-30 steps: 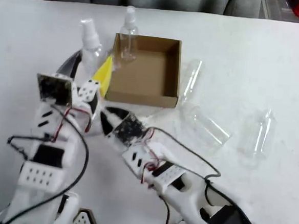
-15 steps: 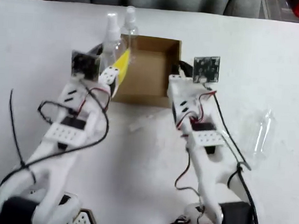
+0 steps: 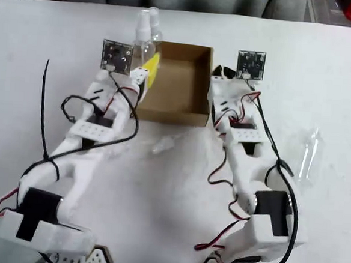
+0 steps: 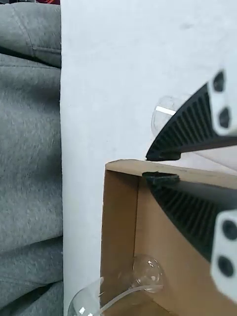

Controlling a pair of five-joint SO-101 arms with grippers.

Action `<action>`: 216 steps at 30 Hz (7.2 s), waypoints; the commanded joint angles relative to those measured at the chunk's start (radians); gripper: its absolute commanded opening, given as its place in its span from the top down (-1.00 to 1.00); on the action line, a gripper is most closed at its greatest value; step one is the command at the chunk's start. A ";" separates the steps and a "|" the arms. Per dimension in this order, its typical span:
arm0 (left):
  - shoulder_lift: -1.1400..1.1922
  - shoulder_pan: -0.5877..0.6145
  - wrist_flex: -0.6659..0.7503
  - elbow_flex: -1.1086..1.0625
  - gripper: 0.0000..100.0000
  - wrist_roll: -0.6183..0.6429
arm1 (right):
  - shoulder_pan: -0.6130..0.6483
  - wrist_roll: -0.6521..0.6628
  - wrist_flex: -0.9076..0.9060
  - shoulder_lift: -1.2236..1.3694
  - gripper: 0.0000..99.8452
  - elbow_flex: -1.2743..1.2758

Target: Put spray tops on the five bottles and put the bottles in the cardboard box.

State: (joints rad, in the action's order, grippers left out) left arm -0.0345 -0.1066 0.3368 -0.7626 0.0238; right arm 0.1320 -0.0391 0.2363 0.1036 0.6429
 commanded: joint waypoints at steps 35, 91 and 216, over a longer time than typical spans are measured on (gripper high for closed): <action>0.467 0.002 0.215 0.307 0.96 -0.011 | -0.004 -0.006 0.022 -0.007 0.97 -0.051; 0.470 0.053 0.207 0.219 0.55 0.023 | -0.002 0.000 0.021 -0.007 0.97 -0.048; -0.602 0.372 -0.367 -0.652 0.76 0.006 | -0.097 0.741 -1.340 -0.380 0.42 -0.262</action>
State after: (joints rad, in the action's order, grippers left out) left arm -0.6099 0.2816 -0.0345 -1.4208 0.0407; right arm 0.0414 0.6345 -1.0909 -0.2447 0.4373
